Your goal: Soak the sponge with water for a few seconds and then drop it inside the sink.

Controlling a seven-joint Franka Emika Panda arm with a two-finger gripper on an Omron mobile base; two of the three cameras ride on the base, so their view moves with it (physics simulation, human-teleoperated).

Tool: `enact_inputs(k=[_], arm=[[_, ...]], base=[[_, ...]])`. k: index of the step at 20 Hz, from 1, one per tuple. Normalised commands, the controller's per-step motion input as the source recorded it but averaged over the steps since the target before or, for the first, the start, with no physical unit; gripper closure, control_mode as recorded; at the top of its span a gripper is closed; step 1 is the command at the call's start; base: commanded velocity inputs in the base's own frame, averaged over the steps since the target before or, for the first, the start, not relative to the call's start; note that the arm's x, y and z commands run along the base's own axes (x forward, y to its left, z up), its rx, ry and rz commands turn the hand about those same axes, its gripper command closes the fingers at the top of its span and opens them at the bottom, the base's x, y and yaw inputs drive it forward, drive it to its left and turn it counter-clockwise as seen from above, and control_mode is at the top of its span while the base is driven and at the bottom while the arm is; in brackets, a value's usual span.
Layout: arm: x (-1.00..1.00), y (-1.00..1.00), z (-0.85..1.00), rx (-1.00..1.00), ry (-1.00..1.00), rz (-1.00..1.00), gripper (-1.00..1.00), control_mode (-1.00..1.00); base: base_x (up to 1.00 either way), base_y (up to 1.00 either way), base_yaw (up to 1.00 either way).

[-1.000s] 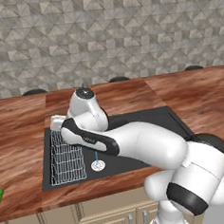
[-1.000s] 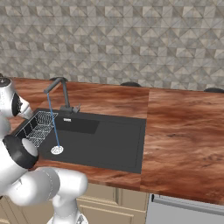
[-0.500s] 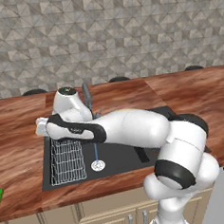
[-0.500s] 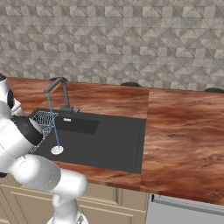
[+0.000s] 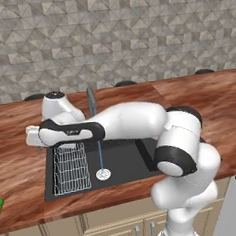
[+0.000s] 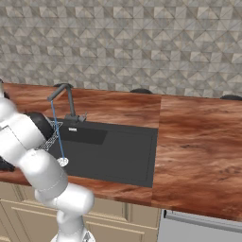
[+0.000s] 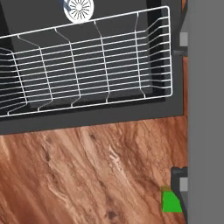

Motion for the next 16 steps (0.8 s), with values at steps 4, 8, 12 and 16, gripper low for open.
enact_inputs(k=[4,8,12,16], arm=[[-0.13,0.42,0.0,-0.06,-0.01,0.0,-1.0,-1.0],[-0.23,0.38,0.0,-0.04,0.0,0.0,-1.0,-1.0],[-0.18,0.45,0.0,0.0,0.01,0.0,-1.0,-1.0],[-0.22,0.39,-0.07,0.0,0.0,0.0,-1.0,-1.0]], base=[[0.0,0.0,0.0],[0.0,0.0,0.0],[0.0,0.0,0.0],[0.0,0.0,0.0]])
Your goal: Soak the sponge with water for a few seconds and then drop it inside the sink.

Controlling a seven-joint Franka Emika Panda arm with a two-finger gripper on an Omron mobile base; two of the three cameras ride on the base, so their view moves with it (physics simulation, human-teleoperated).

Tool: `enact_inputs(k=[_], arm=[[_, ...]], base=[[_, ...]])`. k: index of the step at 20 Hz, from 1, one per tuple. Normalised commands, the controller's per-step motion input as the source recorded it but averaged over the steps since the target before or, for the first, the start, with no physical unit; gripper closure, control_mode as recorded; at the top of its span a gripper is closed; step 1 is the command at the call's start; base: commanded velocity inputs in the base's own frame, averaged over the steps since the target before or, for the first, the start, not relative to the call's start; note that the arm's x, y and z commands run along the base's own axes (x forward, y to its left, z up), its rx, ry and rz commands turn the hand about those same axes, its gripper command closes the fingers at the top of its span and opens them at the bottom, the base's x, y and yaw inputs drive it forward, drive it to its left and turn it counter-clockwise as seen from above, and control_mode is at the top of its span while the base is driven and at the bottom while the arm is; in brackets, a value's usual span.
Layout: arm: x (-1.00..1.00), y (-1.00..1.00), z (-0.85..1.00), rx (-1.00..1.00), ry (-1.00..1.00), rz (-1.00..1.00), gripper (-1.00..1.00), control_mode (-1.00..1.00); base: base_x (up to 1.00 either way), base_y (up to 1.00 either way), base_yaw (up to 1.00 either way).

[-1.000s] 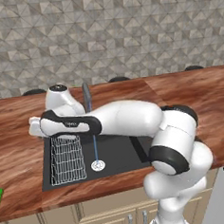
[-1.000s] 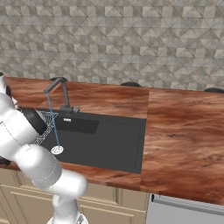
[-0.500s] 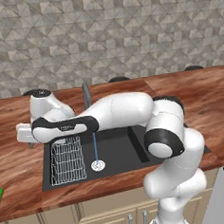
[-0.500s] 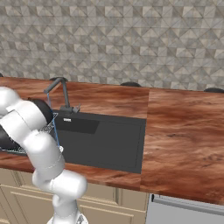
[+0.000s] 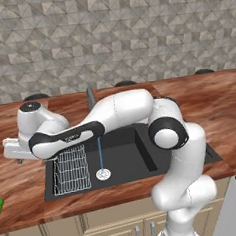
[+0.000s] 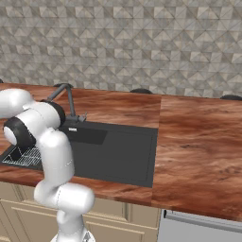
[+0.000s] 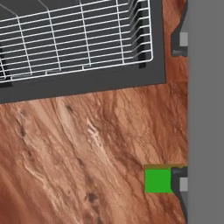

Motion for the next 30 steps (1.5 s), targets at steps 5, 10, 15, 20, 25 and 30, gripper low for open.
enact_inputs(k=[5,10,15,20,25,30], arm=[[-0.2,0.22,0.0,0.0,0.01,0.0,-1.0,-1.0],[-0.17,0.17,0.0,0.0,0.0,0.01,-1.0,-1.0],[-0.03,0.14,-0.01,0.0,0.01,0.01,-1.0,-1.0],[0.0,0.15,-0.1,0.0,0.04,0.01,-1.0,-1.0],[0.0,0.17,-0.07,0.0,0.04,0.0,-1.0,-1.0],[0.0,0.1,-0.21,0.0,0.05,0.0,-1.0,-1.0]], base=[[0.0,0.0,0.0],[0.0,0.0,0.0],[0.0,0.0,0.0],[0.0,0.0,0.0],[0.0,0.0,0.0],[0.0,0.0,0.0]])
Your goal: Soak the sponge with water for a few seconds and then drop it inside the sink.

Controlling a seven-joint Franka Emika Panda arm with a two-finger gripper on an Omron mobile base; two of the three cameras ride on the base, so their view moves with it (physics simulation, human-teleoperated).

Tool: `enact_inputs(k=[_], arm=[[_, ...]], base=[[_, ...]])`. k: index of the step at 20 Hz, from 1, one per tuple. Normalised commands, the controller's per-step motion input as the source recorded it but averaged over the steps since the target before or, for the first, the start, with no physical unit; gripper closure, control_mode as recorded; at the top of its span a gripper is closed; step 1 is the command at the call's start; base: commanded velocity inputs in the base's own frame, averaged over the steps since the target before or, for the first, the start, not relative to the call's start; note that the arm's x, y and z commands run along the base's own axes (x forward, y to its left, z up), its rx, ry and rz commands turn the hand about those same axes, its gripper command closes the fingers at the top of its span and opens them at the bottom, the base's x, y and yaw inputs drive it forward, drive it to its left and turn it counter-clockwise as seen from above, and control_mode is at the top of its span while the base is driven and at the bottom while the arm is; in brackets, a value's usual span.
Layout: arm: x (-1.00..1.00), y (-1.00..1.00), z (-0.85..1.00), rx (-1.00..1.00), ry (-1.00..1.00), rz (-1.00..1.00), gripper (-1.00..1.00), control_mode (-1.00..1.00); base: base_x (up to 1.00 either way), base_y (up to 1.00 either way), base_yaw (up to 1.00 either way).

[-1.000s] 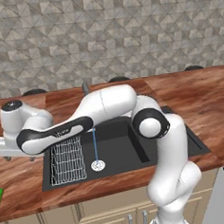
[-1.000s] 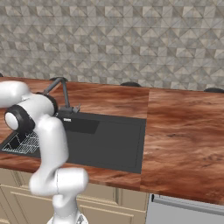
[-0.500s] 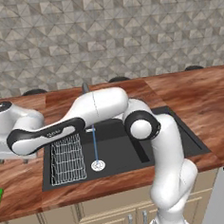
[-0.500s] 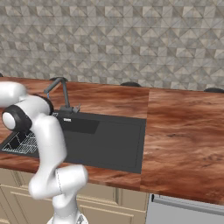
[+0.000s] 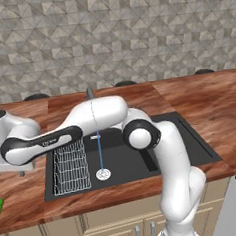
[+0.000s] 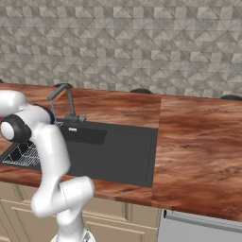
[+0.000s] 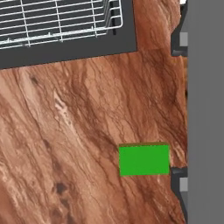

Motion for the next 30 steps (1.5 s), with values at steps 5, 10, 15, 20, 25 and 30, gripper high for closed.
enact_inputs(k=[5,10,15,20,25,30], arm=[[0.0,0.04,-0.25,0.02,0.01,0.0,-1.0,-1.0],[0.0,0.07,-0.1,0.01,0.03,0.0,-1.0,-1.0],[0.0,0.15,-0.17,0.03,0.0,0.01,-1.0,-1.0],[0.0,0.23,-0.23,0.03,0.0,0.05,-1.0,-1.0],[-0.04,0.23,-0.15,0.0,-0.05,0.04,-1.0,-1.0],[-0.08,0.25,-0.04,0.0,-0.11,0.03,-1.0,-1.0]], base=[[0.0,0.0,0.0],[0.0,0.0,0.0],[0.0,0.0,0.0],[0.0,0.0,0.0],[0.0,0.0,0.0],[0.0,0.0,0.0]])
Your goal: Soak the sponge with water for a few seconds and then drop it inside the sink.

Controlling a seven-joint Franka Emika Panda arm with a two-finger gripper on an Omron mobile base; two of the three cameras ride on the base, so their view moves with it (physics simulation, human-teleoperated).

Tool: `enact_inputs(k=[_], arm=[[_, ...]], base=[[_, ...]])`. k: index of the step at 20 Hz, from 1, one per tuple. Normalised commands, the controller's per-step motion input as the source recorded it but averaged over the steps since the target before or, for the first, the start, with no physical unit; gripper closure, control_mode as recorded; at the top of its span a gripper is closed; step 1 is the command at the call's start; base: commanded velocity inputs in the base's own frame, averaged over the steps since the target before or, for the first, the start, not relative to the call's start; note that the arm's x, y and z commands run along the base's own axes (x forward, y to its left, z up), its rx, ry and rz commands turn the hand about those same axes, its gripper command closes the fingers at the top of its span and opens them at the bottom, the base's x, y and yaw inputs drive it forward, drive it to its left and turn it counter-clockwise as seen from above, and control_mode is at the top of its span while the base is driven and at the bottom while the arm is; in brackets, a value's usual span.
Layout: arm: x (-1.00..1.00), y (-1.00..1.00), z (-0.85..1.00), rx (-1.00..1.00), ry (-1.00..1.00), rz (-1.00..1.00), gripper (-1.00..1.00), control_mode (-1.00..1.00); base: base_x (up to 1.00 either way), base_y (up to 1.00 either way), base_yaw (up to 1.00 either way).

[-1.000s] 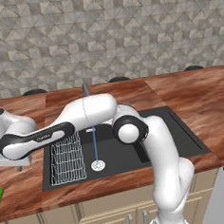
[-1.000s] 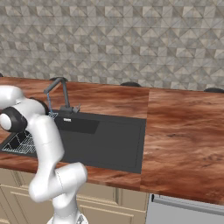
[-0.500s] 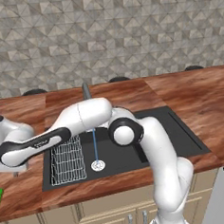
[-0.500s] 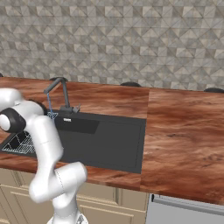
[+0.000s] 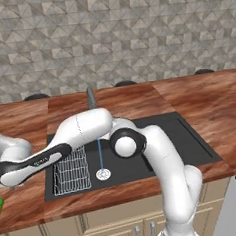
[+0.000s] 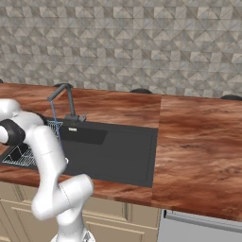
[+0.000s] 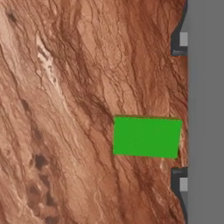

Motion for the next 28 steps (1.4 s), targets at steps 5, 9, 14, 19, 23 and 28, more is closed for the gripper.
enact_inputs(k=[5,9,14,19,23,28], arm=[[-0.09,0.29,-0.02,0.0,-0.14,0.03,-1.0,-1.0],[0.0,0.22,-0.15,0.0,-0.06,0.0,-1.0,-1.0],[0.0,0.1,-0.17,0.0,-0.01,0.0,-1.0,-1.0],[0.01,0.0,-0.01,0.0,0.0,0.0,-1.0,-1.0],[0.03,0.0,-0.02,0.0,0.0,0.0,-1.0,-1.0],[0.0,0.0,-0.22,0.01,0.01,0.0,-1.0,-1.0]], base=[[0.0,0.0,0.0],[0.0,0.0,0.0],[0.0,0.0,0.0],[0.0,0.0,0.0],[0.0,0.0,0.0],[0.0,0.0,0.0]])
